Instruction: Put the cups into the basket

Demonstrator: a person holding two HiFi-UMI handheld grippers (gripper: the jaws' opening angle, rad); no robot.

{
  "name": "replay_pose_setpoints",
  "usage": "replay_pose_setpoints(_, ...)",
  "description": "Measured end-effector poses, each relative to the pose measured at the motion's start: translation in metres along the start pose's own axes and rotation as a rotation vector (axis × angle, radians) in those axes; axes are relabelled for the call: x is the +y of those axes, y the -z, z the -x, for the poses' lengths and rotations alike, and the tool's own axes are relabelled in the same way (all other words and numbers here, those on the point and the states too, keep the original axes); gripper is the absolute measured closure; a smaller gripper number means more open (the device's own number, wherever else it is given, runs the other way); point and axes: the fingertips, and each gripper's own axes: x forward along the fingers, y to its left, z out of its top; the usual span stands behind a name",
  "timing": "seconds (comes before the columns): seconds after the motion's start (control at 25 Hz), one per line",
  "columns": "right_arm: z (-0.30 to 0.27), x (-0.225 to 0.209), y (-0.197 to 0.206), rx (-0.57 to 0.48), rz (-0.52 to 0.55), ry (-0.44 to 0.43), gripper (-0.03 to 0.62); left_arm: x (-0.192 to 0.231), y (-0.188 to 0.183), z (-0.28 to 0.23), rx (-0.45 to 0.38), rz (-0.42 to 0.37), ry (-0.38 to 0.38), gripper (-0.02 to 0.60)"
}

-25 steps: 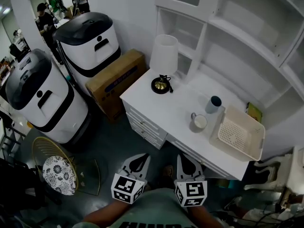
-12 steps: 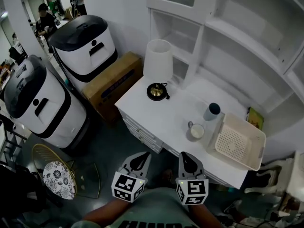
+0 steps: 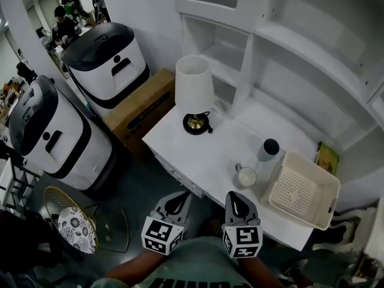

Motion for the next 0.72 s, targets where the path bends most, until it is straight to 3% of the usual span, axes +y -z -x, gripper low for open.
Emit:
replay_pose_setpoints(0.32,-0.012,-0.039,-0.008,-0.028,-0.014,-0.004,0.58,-0.013,-0.012,-0.037,0.006,-0.02,-0.013,0.575)
replay_pose_setpoints(0.72,-0.023,-0.068,0.006,0.013,-0.035,0.047,0.58,-0.023,-0.014,-0.078,0.038,-0.042,0.052,0.575)
